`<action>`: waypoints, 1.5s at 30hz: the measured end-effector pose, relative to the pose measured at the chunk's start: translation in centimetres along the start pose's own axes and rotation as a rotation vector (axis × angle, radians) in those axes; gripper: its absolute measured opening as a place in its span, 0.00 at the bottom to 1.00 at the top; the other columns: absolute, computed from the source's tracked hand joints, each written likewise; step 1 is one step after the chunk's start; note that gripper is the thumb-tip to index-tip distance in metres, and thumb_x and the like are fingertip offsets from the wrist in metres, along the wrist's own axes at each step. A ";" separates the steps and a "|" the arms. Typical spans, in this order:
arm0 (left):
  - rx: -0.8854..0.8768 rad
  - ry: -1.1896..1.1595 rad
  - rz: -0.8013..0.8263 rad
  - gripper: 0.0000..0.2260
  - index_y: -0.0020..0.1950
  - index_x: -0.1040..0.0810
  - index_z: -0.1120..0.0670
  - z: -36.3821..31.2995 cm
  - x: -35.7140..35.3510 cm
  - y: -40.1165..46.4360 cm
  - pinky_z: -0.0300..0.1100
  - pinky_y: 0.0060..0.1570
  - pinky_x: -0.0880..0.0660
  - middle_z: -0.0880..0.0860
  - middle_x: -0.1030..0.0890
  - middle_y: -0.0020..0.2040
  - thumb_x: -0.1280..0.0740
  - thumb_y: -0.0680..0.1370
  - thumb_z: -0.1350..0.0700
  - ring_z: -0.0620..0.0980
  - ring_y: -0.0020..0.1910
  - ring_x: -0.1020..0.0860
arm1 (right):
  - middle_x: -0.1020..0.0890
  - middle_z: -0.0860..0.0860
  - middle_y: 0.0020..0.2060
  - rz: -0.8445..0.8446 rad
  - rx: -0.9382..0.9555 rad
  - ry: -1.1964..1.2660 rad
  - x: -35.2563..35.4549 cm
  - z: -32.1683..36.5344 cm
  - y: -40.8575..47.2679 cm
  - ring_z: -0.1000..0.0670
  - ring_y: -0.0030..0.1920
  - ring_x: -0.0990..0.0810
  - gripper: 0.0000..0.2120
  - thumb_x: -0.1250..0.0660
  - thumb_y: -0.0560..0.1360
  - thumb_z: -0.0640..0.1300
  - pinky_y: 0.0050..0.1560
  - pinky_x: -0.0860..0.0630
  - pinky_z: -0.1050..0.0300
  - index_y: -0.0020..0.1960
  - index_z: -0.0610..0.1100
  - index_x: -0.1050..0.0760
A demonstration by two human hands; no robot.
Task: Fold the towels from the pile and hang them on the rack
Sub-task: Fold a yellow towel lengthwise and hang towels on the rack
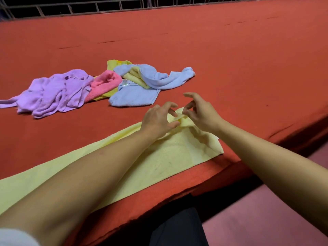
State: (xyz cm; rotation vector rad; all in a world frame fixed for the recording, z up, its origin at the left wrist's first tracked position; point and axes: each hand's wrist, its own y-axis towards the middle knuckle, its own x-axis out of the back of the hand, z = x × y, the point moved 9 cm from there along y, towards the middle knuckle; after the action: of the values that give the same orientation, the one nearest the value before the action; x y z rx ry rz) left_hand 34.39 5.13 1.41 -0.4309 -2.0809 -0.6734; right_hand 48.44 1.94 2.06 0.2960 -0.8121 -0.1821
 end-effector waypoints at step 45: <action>-0.131 -0.122 0.225 0.10 0.60 0.25 0.45 -6.6 -5.8 -0.4 0.42 0.50 0.29 0.37 0.22 0.42 0.32 0.79 0.48 0.35 0.38 0.27 | 0.20 0.60 0.40 -0.060 -0.309 -0.346 6.0 -5.7 -12.9 0.51 0.47 0.20 0.26 0.32 0.73 0.61 0.47 0.24 0.50 0.67 0.54 0.32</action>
State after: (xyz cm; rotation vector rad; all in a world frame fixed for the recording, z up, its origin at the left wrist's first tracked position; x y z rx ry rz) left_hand 41.62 0.52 -0.43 -0.7857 -2.0677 -0.6644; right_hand 56.14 -10.76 -1.77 -0.0049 -1.1016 -0.4184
